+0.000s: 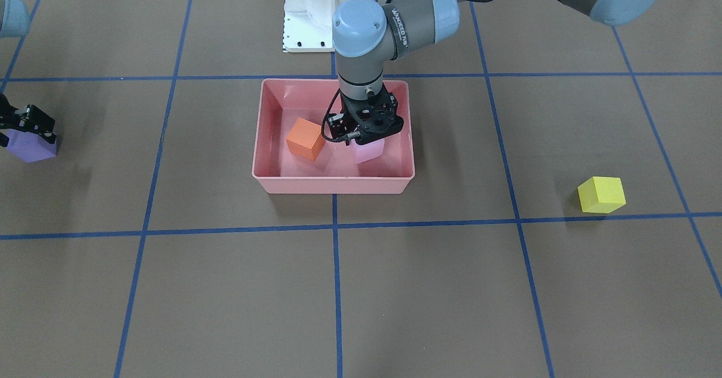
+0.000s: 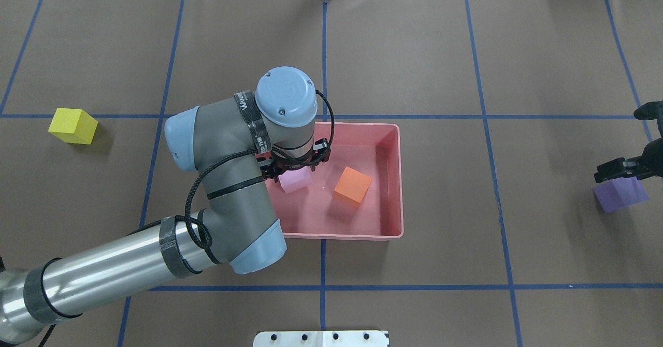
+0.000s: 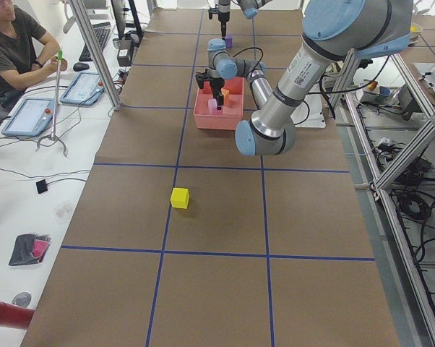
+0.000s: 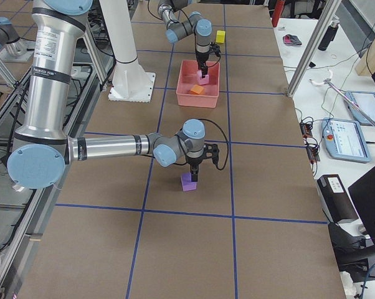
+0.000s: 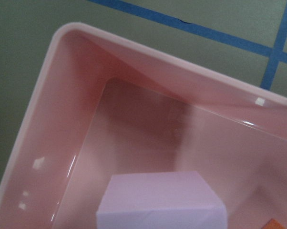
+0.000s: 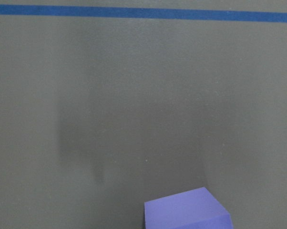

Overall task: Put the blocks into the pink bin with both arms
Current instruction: 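Lower the lilac cube into the bin while the right gripper reaches the purple cube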

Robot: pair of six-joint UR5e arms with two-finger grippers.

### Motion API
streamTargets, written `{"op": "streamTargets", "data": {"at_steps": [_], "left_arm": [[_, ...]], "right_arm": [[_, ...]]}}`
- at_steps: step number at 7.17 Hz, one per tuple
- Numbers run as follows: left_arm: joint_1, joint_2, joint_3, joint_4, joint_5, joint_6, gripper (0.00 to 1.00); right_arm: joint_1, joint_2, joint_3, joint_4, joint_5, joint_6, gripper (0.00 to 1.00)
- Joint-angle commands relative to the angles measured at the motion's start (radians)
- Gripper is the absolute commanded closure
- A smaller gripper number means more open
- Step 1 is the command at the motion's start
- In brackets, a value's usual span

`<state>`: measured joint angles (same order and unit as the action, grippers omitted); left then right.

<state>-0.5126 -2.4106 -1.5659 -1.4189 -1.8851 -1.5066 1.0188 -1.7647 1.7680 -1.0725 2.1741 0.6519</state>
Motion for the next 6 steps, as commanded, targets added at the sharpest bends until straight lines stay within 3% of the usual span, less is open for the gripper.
{"op": "streamTargets", "data": {"at_steps": [1,6], "left_arm": [[0.002,0.001,0.001,0.000,0.017,-0.001,0.01],[0.000,0.001,0.000,0.000,0.020,-0.003,0.01]], "right_arm": [[0.004,-0.004,0.001,-0.001,0.006,-0.070,0.00],[0.003,-0.024,-0.038,0.002,-0.011,-0.158,0.00]]}}
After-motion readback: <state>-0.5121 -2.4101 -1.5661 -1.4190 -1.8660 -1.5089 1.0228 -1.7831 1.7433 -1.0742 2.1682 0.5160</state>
